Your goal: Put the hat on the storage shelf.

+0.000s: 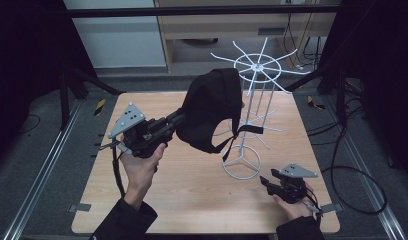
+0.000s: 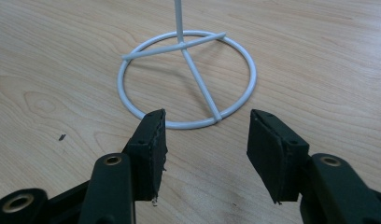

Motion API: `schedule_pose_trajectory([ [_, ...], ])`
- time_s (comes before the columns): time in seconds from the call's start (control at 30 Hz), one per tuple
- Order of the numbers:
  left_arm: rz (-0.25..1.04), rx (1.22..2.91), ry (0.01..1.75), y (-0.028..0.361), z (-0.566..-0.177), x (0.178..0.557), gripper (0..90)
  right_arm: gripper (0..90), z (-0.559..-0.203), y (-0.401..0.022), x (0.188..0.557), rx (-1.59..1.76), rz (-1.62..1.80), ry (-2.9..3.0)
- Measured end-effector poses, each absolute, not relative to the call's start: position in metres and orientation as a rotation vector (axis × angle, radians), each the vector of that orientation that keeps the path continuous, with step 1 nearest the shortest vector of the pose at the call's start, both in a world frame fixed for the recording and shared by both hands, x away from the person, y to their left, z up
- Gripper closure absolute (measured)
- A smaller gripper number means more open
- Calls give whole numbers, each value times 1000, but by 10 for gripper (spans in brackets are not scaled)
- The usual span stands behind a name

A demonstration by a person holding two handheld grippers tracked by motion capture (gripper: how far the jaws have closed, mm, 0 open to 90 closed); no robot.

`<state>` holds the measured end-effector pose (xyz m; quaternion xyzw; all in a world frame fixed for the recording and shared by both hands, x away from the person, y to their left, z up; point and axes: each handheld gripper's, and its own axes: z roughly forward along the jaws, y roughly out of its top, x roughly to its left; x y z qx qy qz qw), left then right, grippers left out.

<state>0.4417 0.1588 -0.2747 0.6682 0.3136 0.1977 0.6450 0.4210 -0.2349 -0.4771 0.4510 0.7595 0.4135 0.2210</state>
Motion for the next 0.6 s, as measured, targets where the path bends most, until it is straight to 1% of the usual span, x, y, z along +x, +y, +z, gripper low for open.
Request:
schedule_pose_trajectory([
  [0.17, 445, 1551, 711, 150, -278, 444, 786, 470, -477, -235, 421, 1248, 1147, 2100],
  [0.3, 442, 1564, 708, 145, -280, 445, 757, 468, -477, -235, 421, 1248, 1148, 2099],
  [0.4, 448, 1569, 708, 145, -281, 445, 718, 468, -477, -234, 421, 1256, 1150, 2099],
  [0.6, 460, 1578, 701, 150, -283, 443, 610, 467, -477, -234, 421, 1255, 1147, 2097],
])
